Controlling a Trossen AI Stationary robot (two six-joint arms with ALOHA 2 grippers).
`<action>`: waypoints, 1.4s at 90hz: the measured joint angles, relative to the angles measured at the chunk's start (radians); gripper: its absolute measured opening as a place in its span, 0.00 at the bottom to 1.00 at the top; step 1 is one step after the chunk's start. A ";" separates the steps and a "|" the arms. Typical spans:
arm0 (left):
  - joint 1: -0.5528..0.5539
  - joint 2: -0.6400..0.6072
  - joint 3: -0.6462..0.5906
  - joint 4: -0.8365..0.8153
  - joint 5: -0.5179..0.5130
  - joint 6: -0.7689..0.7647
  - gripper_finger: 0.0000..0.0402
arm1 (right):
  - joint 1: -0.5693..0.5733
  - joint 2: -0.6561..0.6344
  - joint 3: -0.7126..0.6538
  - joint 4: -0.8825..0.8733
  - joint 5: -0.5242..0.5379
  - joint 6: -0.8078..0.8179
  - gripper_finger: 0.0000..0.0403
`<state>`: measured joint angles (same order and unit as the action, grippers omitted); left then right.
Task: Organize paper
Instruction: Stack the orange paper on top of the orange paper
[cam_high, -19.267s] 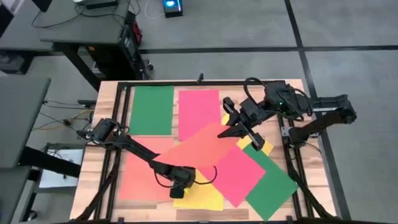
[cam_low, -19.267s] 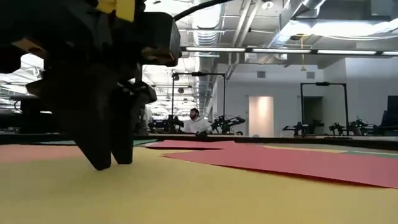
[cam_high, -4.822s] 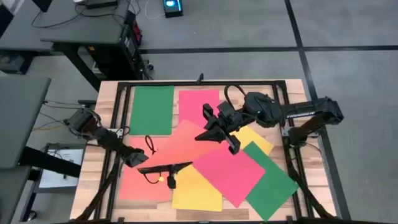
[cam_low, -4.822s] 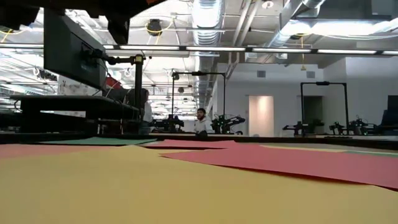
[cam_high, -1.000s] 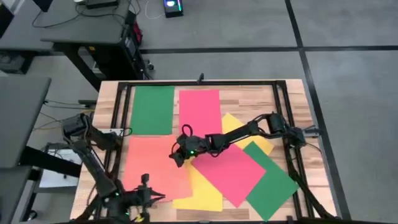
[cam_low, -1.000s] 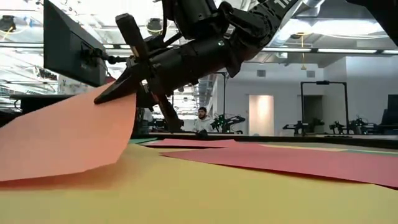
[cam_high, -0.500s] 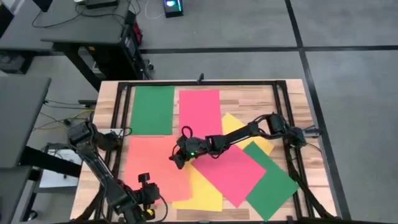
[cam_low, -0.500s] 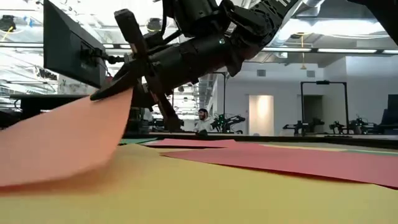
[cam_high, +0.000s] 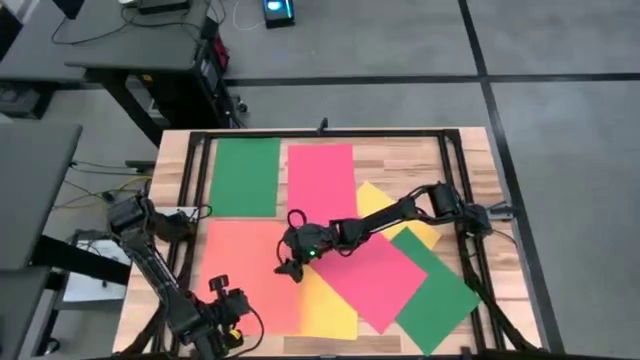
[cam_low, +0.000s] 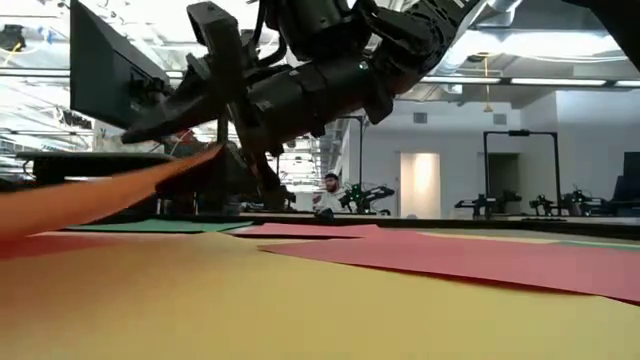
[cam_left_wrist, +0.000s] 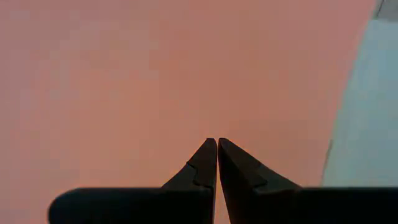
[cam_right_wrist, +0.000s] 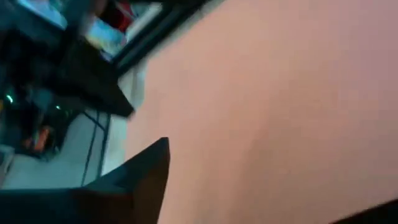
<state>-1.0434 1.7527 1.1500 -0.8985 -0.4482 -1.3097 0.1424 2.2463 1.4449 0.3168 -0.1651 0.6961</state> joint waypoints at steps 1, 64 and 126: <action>0.000 0.000 0.000 -0.003 0.001 -0.003 0.00 | 0.000 0.000 0.003 -0.011 -0.002 -0.003 0.60; -0.003 0.000 -0.002 -0.074 0.068 -0.094 0.00 | 0.077 -0.002 0.307 -0.652 -0.046 -0.491 0.59; -0.041 -0.001 0.048 -0.290 0.157 -0.246 0.00 | 0.135 -0.001 0.344 -1.081 0.051 -0.645 0.43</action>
<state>-1.0846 1.7519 1.1976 -1.1881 -0.2914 -1.5561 0.2772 2.2452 1.7890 -0.7644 -0.1138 0.0515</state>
